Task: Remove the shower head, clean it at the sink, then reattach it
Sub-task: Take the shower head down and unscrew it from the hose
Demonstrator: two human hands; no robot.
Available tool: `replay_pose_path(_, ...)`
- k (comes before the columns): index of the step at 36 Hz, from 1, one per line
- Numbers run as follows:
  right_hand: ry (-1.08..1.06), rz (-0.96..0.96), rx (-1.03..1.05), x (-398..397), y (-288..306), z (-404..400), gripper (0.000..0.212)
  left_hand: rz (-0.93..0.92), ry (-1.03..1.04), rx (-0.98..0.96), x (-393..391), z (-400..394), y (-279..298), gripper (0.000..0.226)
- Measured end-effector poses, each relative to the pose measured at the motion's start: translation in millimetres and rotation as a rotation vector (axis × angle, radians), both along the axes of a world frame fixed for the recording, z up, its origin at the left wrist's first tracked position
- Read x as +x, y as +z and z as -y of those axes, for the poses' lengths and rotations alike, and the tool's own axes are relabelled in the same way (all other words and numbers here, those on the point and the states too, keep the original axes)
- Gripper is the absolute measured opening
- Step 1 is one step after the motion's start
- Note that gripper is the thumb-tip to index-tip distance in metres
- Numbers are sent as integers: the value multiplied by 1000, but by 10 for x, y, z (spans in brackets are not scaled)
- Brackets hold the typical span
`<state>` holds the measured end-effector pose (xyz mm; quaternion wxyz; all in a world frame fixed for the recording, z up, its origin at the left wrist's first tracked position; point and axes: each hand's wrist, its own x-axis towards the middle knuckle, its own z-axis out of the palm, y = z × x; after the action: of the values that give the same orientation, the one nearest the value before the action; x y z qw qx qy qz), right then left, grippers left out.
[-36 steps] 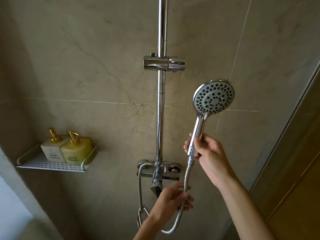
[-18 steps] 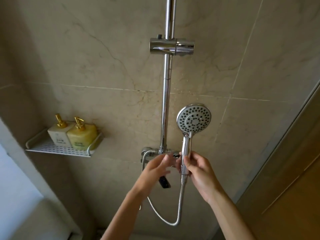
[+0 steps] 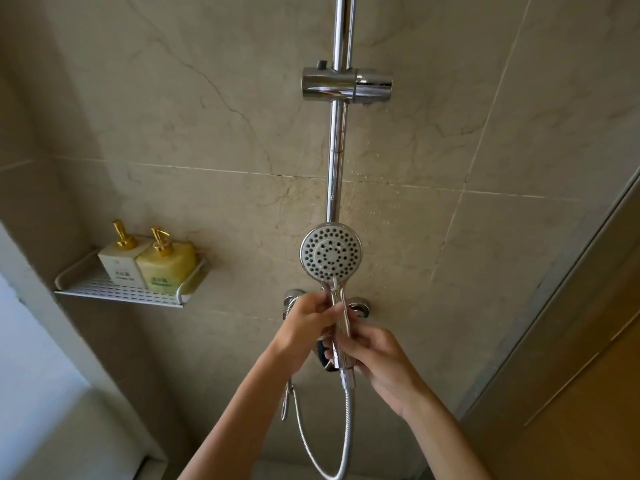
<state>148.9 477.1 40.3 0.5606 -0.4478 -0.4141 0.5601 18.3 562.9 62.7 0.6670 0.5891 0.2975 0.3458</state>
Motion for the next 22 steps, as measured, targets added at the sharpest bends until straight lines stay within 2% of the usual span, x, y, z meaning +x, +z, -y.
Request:
replay_pose_path(6, 62, -81, -74, 120, -101, 8, 43, 35, 114, -61, -53, -45, -13, 16)
replay_pose_path(12, 285, 78, -137, 158, -183, -8, 47, 42, 136, -95, -130, -112, 61, 17)
replay_pose_path(16, 440, -82, -129, 93, -196, -44, 41, 28, 98, -83, -158, -131, 118, 18)
replay_pose_path(18, 440, -129, -124, 58, -199, -63, 40, 30, 90, -78, -180, -142, 140, 15)
replay_pose_path(22, 356, -93, -144, 31, -211, -91, 31, 0, 84, -45, -201, -152, 168, 11)
